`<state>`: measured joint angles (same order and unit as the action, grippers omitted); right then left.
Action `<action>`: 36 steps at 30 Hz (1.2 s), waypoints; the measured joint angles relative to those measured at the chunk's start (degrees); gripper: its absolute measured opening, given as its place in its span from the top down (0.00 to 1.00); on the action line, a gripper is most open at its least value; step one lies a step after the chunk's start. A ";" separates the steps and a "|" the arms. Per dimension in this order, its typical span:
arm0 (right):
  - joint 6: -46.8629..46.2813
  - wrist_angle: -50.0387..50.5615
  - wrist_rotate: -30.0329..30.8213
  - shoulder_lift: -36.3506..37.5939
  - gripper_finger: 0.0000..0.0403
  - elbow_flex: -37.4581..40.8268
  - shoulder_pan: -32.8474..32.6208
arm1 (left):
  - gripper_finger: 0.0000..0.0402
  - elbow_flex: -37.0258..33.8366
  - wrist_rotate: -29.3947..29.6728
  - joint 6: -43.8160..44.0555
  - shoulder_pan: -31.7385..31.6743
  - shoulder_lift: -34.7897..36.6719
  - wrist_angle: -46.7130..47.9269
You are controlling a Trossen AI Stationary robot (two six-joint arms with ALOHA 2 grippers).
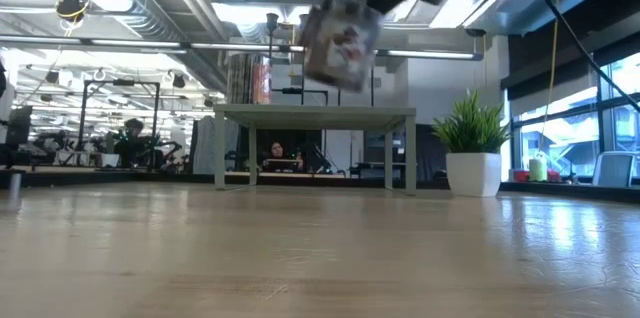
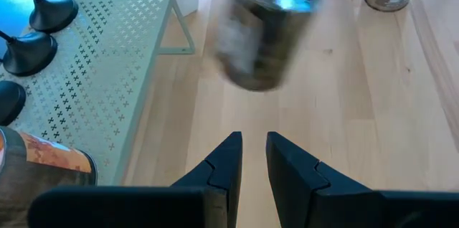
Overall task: Pick & Place candle stick holders
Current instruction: Put the top candle on the shelf aligned with the other candle
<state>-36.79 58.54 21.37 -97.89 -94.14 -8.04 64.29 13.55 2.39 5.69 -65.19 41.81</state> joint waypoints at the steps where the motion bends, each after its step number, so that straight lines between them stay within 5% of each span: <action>1: 1.84 -0.02 0.99 0.05 1.00 -1.34 1.03 | 0.85 0.00 -0.25 -0.03 0.00 0.00 0.02; 6: 6.65 -1.40 3.48 0.10 1.00 -4.90 7.52 | 0.85 0.00 -1.05 -0.09 0.00 0.00 0.04; 16: 13.17 -7.09 -3.07 -3.90 1.00 -4.88 18.72 | 0.85 0.00 0.47 -0.16 -1.07 0.00 0.23; 36: 19.49 -9.70 -6.63 -4.91 1.00 -5.95 24.20 | 0.85 0.00 0.69 -0.15 -1.05 0.00 0.87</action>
<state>-17.30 48.84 14.74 -102.80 -100.09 16.16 64.29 14.24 2.24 4.64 -65.19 42.68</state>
